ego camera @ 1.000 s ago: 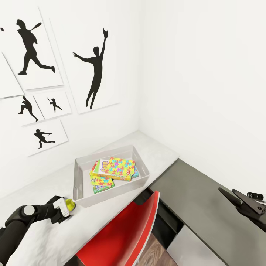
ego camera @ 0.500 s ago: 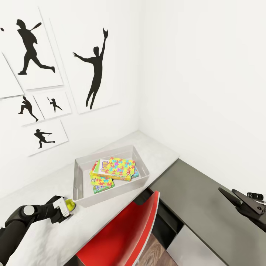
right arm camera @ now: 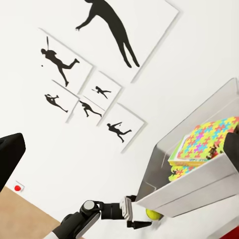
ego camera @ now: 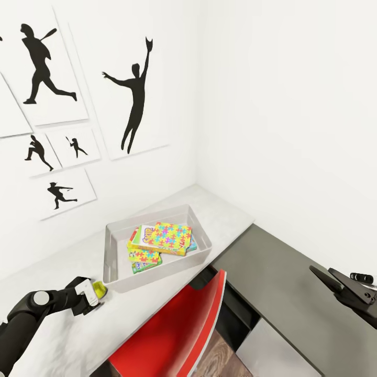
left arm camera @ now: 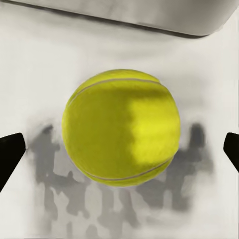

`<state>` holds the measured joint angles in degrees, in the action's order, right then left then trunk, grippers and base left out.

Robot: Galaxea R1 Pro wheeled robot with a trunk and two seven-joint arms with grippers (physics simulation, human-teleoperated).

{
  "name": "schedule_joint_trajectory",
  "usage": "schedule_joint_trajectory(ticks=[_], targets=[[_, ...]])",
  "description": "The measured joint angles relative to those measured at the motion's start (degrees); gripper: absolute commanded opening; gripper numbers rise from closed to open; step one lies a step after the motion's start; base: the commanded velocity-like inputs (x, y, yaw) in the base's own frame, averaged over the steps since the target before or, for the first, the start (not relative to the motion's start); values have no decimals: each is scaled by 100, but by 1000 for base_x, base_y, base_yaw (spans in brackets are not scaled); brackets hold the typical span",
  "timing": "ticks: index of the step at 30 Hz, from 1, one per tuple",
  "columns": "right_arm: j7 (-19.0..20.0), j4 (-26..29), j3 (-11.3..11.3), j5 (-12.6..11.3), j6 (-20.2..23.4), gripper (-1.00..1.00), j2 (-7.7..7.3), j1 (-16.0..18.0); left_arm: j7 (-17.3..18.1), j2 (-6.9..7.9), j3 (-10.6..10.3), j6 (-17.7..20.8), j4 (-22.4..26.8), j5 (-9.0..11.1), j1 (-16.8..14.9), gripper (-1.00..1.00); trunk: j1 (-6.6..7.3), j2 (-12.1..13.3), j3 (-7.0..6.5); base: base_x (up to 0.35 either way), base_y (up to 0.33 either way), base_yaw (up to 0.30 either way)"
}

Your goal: Put all the toys in the child's room - the three board games (two on the bed and one on the table), the two jigsaw puzzles on the table, and the tennis ball on the table - inside the toy box on the table in the child's room.

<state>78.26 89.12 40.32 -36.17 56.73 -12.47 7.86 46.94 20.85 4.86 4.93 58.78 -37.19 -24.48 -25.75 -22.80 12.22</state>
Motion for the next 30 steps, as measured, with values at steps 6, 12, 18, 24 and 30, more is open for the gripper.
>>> schedule_joint_trajectory(ticks=[6, 12, 18, 24, 30], targets=[[1, 0, 0, 0, 0, 100, 0, 0, -228, -7, 0, 10, 0, 12, 0, 100, 0, 0, 13, 0, 0, 0], [4, 2, 0, 0, 0, 100, 0, 0, -281, -6, 0, 12, 0, 30, 0, 100, 0, 0, 15, 0, 0, 0], [8, 3, 0, 0, 0, 100, 0, 0, -290, -6, 0, 15, 0, 33, 0, 100, 0, 0, 16, 0, 0, 0], [8, 1, 0, 0, 0, 100, 1, 0, -306, -9, 0, 38, 0, 39, -3, 100, 0, 0, 16, 0, 0, 0], [9, 0, 0, 0, 0, 100, 2, 0, -313, -37, 0, 61, 0, 39, -8, 100, 0, 0, 16, 0, 0, 0]])
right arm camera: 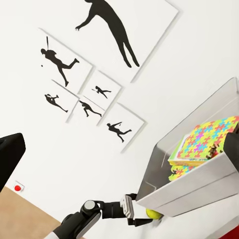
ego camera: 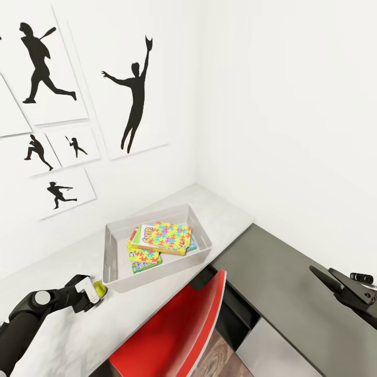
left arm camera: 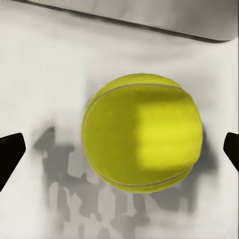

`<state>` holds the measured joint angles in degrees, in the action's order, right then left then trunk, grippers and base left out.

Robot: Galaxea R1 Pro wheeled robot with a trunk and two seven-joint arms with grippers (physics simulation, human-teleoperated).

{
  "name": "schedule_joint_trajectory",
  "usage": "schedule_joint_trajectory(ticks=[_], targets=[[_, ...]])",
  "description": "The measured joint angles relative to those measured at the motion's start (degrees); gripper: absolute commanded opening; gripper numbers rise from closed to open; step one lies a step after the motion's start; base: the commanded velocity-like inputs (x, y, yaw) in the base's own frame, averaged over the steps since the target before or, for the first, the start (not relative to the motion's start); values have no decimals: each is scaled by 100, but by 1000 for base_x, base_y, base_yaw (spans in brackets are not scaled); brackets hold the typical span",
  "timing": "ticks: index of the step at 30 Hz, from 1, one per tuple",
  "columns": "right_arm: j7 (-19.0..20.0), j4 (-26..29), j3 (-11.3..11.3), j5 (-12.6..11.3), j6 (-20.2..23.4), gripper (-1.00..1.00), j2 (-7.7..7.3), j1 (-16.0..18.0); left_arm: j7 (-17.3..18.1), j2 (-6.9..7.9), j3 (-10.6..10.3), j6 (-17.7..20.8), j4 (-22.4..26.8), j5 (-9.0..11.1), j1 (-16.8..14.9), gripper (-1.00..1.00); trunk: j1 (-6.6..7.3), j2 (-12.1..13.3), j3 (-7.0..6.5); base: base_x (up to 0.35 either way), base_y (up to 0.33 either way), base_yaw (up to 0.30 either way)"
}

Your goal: Put all the toys in the child's room - the three board games (two on the bed and one on the table), the two jigsaw puzzles on the table, and the tennis ball on the table - inside the toy box on the table in the child's room.

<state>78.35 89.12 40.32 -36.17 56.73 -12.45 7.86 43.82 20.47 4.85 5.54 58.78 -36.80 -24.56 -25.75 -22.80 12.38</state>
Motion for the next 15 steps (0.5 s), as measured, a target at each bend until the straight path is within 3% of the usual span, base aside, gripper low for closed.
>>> schedule_joint_trajectory(ticks=[15], targets=[[0, 0, 0, 0, 0, 100, -2, 0, -5, -127, -6, 19, 0, -45, -1, 100, 0, 0, 0, 0, 0, 0]])
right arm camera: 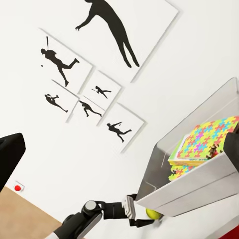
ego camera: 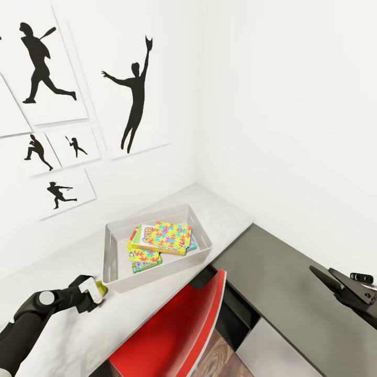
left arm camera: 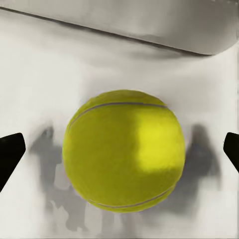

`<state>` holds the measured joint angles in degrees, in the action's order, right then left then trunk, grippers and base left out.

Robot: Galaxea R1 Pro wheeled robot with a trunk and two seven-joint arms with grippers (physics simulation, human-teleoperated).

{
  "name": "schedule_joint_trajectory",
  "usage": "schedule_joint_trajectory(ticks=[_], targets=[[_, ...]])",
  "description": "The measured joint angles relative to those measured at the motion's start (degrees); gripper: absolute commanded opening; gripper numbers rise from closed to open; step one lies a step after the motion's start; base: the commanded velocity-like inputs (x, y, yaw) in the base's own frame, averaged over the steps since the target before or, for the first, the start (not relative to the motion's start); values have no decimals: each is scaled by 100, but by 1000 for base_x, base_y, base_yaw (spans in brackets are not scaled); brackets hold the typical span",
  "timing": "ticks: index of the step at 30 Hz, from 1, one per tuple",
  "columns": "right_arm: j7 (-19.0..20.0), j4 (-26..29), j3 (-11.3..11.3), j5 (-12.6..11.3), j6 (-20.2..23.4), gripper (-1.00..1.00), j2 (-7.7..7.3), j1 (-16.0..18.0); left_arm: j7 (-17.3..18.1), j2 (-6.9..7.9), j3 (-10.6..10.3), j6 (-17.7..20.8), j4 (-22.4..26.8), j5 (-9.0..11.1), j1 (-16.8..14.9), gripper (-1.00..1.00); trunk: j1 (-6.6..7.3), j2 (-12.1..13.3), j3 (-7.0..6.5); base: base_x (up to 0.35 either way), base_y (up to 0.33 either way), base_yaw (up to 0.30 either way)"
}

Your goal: Put all the toys in the child's room - the three board games (two on the bed and one on the table), the two jigsaw puzzles on the table, and the tennis ball on the table - inside the toy box on the table in the child's room.

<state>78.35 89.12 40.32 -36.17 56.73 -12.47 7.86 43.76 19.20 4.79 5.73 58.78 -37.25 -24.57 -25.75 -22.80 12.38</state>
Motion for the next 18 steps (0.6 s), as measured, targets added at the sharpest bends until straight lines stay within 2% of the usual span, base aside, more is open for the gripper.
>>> schedule_joint_trajectory(ticks=[10, 18], targets=[[0, 1, 0, 0, 0, 100, 0, 0, -302, -59, -6, 4, -3, -7, -69, 100, 0, 0, 0, 0, 0, 0], [0, 2, 0, 0, 0, 100, 0, 0, -383, -64, -12, -1, -9, -6, -79, 100, 0, 0, 0, 0, 0, 0]])
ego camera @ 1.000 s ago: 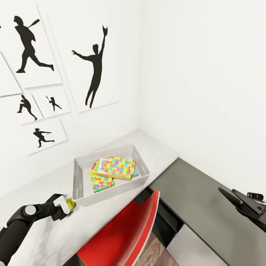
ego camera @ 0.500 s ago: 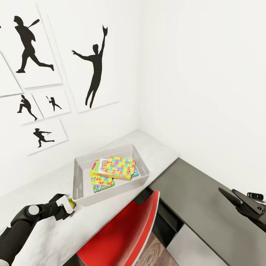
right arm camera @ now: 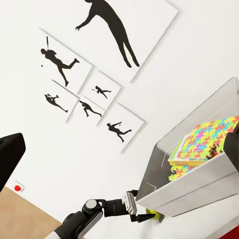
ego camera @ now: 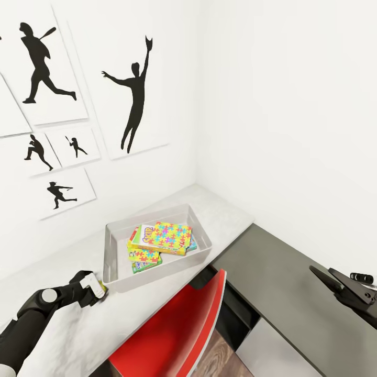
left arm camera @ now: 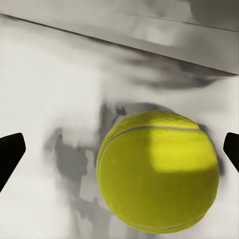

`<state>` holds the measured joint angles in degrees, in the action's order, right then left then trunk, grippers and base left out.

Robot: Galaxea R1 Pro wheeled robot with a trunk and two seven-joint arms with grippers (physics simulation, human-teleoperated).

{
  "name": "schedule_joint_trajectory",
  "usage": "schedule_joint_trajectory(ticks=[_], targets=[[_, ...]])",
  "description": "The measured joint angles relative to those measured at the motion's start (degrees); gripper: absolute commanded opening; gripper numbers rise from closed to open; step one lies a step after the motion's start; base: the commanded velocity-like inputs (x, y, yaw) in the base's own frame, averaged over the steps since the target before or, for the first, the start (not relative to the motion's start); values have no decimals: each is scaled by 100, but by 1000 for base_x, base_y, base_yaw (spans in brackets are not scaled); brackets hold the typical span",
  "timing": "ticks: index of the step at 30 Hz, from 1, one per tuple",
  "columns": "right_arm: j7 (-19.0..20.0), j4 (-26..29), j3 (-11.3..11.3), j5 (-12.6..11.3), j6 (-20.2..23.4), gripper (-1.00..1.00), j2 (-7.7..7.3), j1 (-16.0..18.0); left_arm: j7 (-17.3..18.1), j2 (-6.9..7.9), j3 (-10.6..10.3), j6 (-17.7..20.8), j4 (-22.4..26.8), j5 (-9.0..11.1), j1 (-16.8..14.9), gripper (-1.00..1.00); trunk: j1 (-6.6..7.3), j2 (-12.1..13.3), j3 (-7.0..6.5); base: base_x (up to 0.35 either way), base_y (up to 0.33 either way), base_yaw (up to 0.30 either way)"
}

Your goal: Put all the toys in the child's room - the three board games (two on the bed and one on the table), the two jigsaw puzzles on the table, and the tennis ball on the table - inside the toy box on the table in the child's room.

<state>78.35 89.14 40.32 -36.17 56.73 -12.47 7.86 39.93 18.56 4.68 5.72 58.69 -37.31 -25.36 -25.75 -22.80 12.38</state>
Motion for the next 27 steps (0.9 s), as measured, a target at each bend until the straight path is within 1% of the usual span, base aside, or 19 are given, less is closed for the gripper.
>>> schedule_joint_trajectory(ticks=[12, 27], targets=[[0, 0, 0, 0, 0, 100, 0, 0, 6, 0, -18, -23, -2, -11, 0, 100, 0, 0, 0, 0, 0, 0], [0, -1, 0, 0, 0, 100, 0, 0, 5, -5, -52, -55, -161, -18, 0, 100, 0, 0, 0, 0, 0, 0]])
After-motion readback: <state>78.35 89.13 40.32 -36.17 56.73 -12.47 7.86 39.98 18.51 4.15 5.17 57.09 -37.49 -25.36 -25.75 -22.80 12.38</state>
